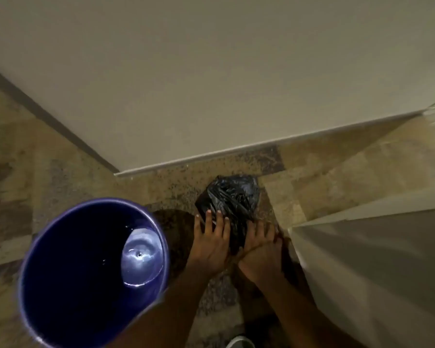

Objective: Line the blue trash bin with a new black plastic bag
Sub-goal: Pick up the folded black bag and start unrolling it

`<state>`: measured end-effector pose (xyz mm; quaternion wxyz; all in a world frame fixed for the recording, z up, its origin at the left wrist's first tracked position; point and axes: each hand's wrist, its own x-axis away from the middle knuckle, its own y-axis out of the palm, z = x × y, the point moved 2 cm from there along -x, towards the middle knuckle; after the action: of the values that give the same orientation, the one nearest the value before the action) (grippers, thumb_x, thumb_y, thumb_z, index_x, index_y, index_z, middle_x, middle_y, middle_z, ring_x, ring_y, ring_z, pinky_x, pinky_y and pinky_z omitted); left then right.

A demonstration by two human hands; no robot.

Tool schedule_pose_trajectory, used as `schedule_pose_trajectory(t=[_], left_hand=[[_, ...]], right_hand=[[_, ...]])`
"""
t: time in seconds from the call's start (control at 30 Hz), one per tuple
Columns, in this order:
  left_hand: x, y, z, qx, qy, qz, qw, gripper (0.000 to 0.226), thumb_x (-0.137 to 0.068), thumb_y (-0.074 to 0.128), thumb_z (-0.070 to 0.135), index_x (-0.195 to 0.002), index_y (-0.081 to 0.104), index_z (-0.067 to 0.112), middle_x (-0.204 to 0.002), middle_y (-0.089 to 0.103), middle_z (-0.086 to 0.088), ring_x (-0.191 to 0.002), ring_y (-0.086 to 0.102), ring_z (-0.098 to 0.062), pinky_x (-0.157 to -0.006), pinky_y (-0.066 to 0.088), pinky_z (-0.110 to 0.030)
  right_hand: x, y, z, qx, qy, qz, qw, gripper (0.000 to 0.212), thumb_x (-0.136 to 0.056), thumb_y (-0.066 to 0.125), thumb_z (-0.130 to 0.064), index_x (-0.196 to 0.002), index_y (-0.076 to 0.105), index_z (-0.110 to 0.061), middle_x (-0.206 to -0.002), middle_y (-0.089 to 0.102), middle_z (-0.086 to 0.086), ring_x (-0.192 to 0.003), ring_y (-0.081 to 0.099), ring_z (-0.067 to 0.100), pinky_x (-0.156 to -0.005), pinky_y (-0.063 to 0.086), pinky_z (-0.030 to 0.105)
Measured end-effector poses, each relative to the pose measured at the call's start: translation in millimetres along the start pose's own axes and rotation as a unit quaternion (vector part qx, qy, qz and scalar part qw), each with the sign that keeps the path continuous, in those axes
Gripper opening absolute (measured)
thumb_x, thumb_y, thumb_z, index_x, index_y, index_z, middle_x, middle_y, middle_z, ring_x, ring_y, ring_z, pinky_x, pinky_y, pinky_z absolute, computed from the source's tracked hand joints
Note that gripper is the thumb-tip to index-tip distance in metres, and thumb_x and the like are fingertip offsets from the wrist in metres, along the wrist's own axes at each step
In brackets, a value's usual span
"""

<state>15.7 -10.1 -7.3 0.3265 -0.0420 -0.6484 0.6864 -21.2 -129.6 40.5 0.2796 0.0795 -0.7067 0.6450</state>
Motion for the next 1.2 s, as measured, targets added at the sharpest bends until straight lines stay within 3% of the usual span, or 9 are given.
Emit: schedule_pose_trajectory(t=[0.13,0.27,0.47,0.6,0.7,0.77,0.9,1.07,1.2], left_hand=[[-27,64,-10,0.0,-0.034,-0.056,0.998,0.071,-0.094,0.04,0.034,-0.152,0.01,0.006,-0.161,0.016,-0.021,-0.146,0.012,-0.047,-0.112,0.009,-0.068],[-47,116,-19,0.076,-0.059,-0.177,0.979,0.07,-0.098,0.04,0.015,-0.153,-0.003,0.011,-0.164,-0.003,-0.013,-0.149,-0.002,-0.041,-0.115,0.017,-0.062],[-59,142,-14,0.266,-0.063,-0.194,0.942,0.074,-0.091,0.051,0.002,-0.152,0.009,0.005,-0.158,0.021,-0.02,-0.145,0.022,-0.037,-0.117,0.027,-0.047],[-49,125,-12,0.464,-0.214,-0.059,0.857,0.037,-0.095,0.043,0.008,-0.131,0.042,0.0,-0.127,0.056,-0.022,-0.118,0.055,-0.036,-0.094,0.045,-0.036],[-35,85,-6,0.634,-0.358,0.006,0.686,0.035,-0.099,0.044,0.024,-0.126,0.05,0.003,-0.121,0.06,-0.017,-0.112,0.057,-0.032,-0.088,0.043,-0.032],[-18,47,-2,0.73,-0.352,0.006,0.586,0.045,-0.094,0.053,0.038,-0.127,0.053,0.006,-0.121,0.063,-0.01,-0.111,0.06,-0.026,-0.098,0.048,-0.04],[30,-17,-7,0.745,-0.341,-0.007,0.573,0.021,-0.088,0.062,0.013,-0.103,0.064,-0.001,-0.096,0.07,-0.019,-0.082,0.07,-0.022,-0.072,0.058,-0.032],[88,-95,-28,0.788,-0.341,0.048,0.511,0.026,-0.094,0.048,0.006,-0.072,0.062,0.012,-0.067,0.062,-0.012,-0.058,0.059,-0.022,-0.059,0.048,-0.031],[129,-146,-58,0.802,-0.331,0.092,0.489,0.025,-0.098,0.047,0.017,-0.091,0.071,0.014,-0.09,0.076,-0.014,-0.081,0.071,-0.029,-0.071,0.056,-0.036]], right_hand=[[-49,56,5,-0.059,0.034,-0.071,0.995,0.073,-0.086,0.054,-0.036,-0.147,0.019,-0.016,-0.153,0.03,0.012,-0.139,0.022,0.041,-0.106,0.032,0.053],[-94,114,2,-0.172,0.103,-0.11,0.974,0.071,-0.087,0.059,-0.034,-0.145,0.023,-0.016,-0.146,0.039,0.013,-0.136,0.025,0.041,-0.104,0.032,0.054],[-124,153,-11,-0.241,0.115,-0.138,0.954,0.026,-0.089,0.057,-0.024,-0.107,0.062,-0.007,-0.111,0.066,0.018,-0.112,0.058,0.036,-0.09,0.049,0.039],[-114,141,-16,-0.338,0.134,-0.112,0.925,0.034,-0.086,0.061,-0.013,-0.057,0.044,-0.019,-0.064,0.049,-0.002,-0.087,0.06,0.024,-0.07,0.036,0.022],[-79,108,-24,-0.475,0.132,-0.037,0.869,0.031,-0.081,0.064,-0.002,-0.059,0.049,-0.019,-0.064,0.052,-0.005,-0.066,0.053,0.013,-0.063,0.039,0.019],[-46,78,-30,-0.523,0.112,0.008,0.845,0.024,-0.08,0.065,0.0,-0.064,0.054,-0.014,-0.064,0.056,-0.001,-0.06,0.052,0.011,-0.052,0.04,0.015],[19,13,-47,-0.558,0.079,0.059,0.824,0.03,-0.08,0.067,0.0,-0.063,0.057,-0.022,-0.06,0.057,-0.004,-0.052,0.054,-0.001,-0.049,0.041,0.008],[88,-58,-80,-0.396,-0.036,0.113,0.91,0.02,-0.07,0.078,-0.03,-0.082,0.062,-0.03,-0.075,0.06,-0.005,-0.073,0.057,0.015,-0.064,0.046,0.018],[122,-106,-92,-0.261,-0.186,0.27,0.908,0.079,-0.055,0.063,-0.072,-0.114,0.054,-0.021,-0.119,0.055,0.009,-0.115,0.043,0.024,-0.093,0.042,0.032]])
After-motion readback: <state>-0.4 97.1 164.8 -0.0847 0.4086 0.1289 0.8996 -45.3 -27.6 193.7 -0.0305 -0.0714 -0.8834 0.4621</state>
